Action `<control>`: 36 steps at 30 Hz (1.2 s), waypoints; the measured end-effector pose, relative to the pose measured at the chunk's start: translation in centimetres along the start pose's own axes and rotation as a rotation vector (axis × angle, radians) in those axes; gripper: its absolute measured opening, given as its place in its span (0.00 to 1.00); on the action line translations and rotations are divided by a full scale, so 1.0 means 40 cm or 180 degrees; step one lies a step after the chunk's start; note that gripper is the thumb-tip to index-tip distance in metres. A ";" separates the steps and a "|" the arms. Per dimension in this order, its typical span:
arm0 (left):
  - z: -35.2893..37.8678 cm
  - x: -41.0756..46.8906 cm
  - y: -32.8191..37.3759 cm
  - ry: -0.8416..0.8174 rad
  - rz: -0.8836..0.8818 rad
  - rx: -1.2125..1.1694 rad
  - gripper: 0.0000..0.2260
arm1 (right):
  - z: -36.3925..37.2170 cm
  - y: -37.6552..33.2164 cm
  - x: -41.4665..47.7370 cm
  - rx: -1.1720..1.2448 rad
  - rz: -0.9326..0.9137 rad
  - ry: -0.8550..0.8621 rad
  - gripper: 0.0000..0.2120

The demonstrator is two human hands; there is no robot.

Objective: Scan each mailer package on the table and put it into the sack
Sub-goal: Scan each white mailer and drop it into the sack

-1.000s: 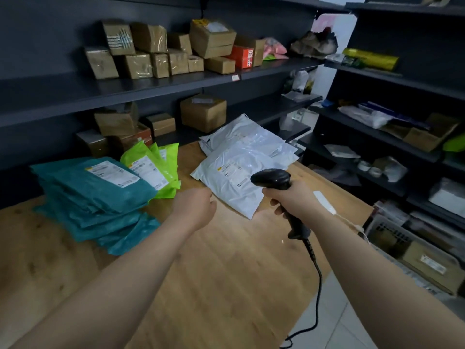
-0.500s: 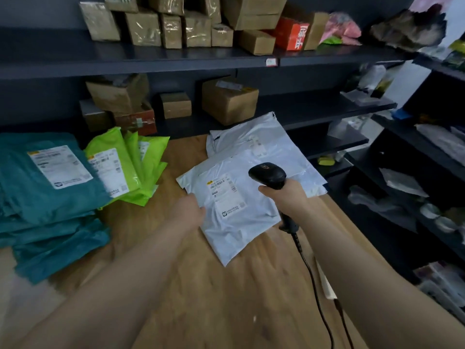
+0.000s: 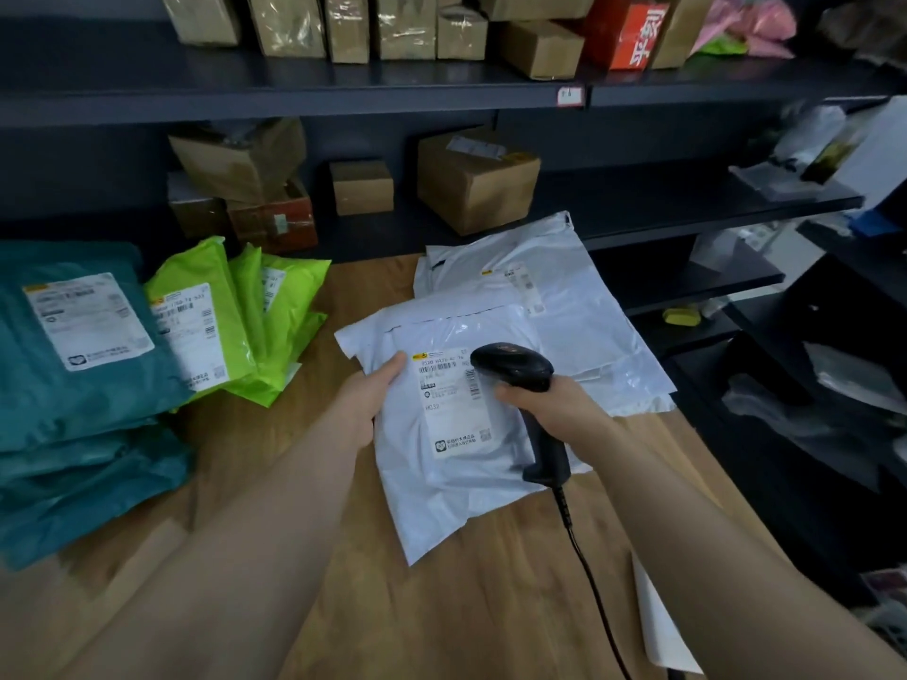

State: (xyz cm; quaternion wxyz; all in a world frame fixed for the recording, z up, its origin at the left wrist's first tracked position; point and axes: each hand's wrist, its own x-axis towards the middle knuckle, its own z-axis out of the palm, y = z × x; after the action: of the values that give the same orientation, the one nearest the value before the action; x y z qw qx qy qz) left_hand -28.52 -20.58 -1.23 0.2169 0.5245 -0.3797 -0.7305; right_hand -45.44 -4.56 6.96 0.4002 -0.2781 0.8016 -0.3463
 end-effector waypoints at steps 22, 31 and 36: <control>-0.082 -0.174 -0.020 0.0410 0.0918 -0.0133 0.18 | 0.006 -0.130 -0.248 -0.0064 -0.0162 -0.0365 0.12; -0.118 -0.222 -0.005 0.0465 0.1093 -0.0078 0.13 | 0.029 -0.167 -0.350 -0.0071 -0.0207 -0.0189 0.11; -0.144 -0.257 0.001 0.0361 0.1136 -0.0074 0.17 | 0.052 -0.164 -0.424 0.0025 -0.0180 -0.0087 0.11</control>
State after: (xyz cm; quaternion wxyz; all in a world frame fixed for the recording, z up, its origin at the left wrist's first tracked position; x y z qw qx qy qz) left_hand -19.49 -15.16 4.07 0.3703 0.4866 -0.4454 -0.6540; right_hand -33.71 3.02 18.78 0.4022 -0.3038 0.7865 -0.3568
